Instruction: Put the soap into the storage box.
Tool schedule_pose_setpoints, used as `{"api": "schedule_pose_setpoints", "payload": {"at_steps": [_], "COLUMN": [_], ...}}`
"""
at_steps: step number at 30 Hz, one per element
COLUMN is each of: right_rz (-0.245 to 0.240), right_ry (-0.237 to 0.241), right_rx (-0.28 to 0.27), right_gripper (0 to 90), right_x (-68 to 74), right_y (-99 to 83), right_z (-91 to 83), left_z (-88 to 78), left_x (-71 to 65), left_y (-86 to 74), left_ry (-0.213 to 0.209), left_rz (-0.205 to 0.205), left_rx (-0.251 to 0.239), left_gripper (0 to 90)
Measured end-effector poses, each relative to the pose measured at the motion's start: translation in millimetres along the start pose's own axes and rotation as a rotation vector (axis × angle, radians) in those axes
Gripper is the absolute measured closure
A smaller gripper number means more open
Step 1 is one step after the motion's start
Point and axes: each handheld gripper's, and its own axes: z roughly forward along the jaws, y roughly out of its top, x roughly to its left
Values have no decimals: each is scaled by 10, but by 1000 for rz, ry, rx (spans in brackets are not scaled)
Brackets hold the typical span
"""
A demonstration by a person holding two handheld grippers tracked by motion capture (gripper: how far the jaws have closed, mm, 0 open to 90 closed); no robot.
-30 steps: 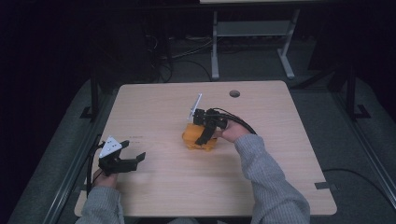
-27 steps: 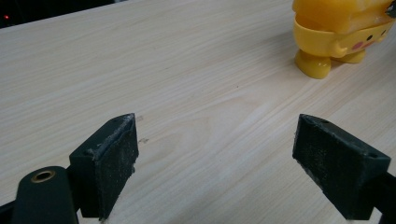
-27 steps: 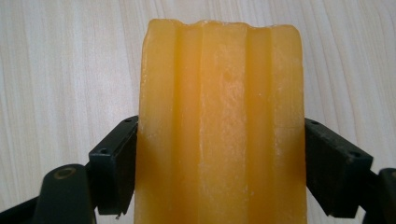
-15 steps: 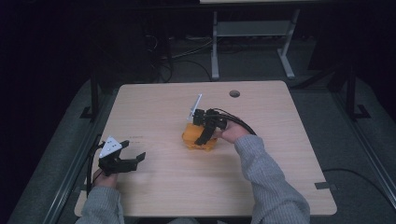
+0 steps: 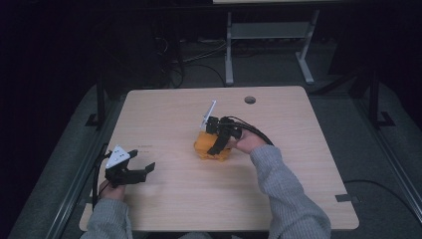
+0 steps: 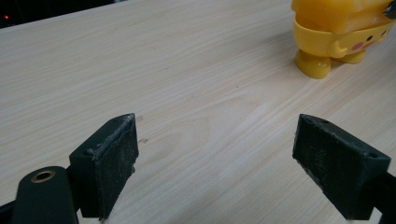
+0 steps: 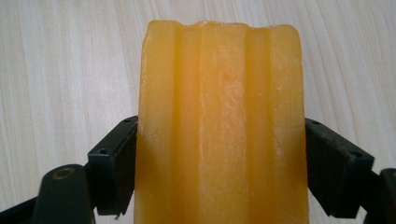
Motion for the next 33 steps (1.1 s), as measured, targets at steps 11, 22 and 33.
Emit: {"api": "schedule_pose_setpoints", "payload": {"at_steps": [11,22,33], "right_rz": [3,38,53], "right_ry": [-10,-16,-27], "right_rx": [-2,-43,-60], "right_gripper": [178,167,161], "right_x": [24,36,56], "right_y": [-9,-84,-119], "right_z": [-3,-66,-124], "left_z": [1,6,1], "left_x": [-1,-2,-1], "left_y": [0,-1,-2], "left_ry": [0,0,-1], "left_rz": [1,0,0], "left_rx": [1,0,2], "left_gripper": [138,138,138]}}
